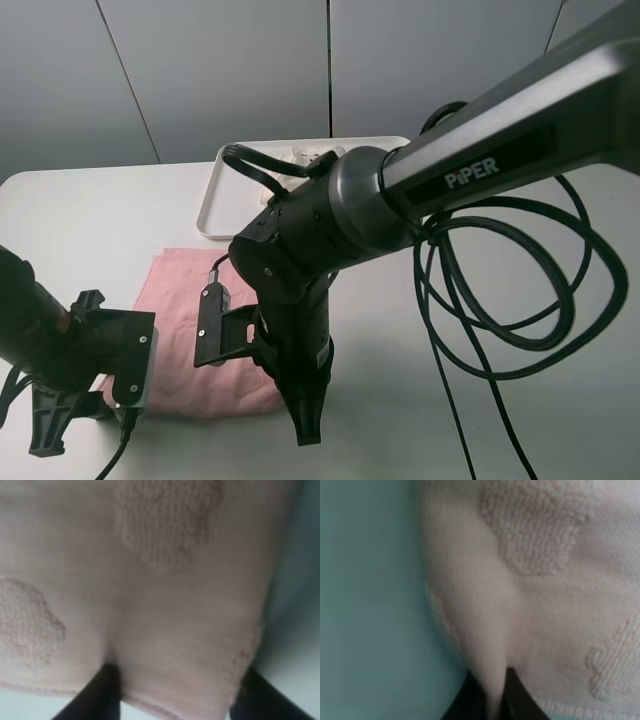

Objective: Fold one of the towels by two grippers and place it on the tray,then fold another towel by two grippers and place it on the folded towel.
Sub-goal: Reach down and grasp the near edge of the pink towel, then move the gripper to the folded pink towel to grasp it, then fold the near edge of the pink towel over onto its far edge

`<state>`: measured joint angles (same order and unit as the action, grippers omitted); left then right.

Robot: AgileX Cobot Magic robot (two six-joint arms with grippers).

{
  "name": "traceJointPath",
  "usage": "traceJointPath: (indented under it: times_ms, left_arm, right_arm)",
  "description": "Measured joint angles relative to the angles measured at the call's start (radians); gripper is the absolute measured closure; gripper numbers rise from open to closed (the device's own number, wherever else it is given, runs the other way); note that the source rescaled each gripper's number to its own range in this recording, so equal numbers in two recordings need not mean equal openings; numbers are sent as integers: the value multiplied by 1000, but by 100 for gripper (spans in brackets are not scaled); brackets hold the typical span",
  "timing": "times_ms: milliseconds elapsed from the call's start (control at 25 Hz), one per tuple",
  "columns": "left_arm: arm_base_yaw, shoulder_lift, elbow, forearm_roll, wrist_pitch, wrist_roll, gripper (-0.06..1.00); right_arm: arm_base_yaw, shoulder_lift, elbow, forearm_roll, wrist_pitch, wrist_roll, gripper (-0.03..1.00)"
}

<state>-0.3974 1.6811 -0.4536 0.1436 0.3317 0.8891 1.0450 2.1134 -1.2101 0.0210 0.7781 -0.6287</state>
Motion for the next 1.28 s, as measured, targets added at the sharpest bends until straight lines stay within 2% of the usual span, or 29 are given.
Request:
traceJointPath:
  times_ms: [160, 240, 400, 800, 1080, 1280]
  left_arm:
    - [0, 2, 0, 2, -25, 2, 78]
    - [0, 2, 0, 2, -32, 2, 90]
    - [0, 2, 0, 2, -33, 2, 91]
    - [0, -81, 0, 2, -36, -32, 92]
    - [5, -142, 1, 0, -66, -144, 92]
    - [87, -205, 1, -42, -174, -311, 92]
  right_arm:
    - [0, 0, 0, 8, 4, 0, 97]
    - [0, 0, 0, 22, 4, 2, 97]
    - [0, 0, 0, 72, 7, 4, 97]
    - [-13, -51, 0, 93, 10, 63, 97]
    - [-103, -154, 0, 97, 48, 126, 97]
    - [-149, -193, 0, 97, 77, 186, 97]
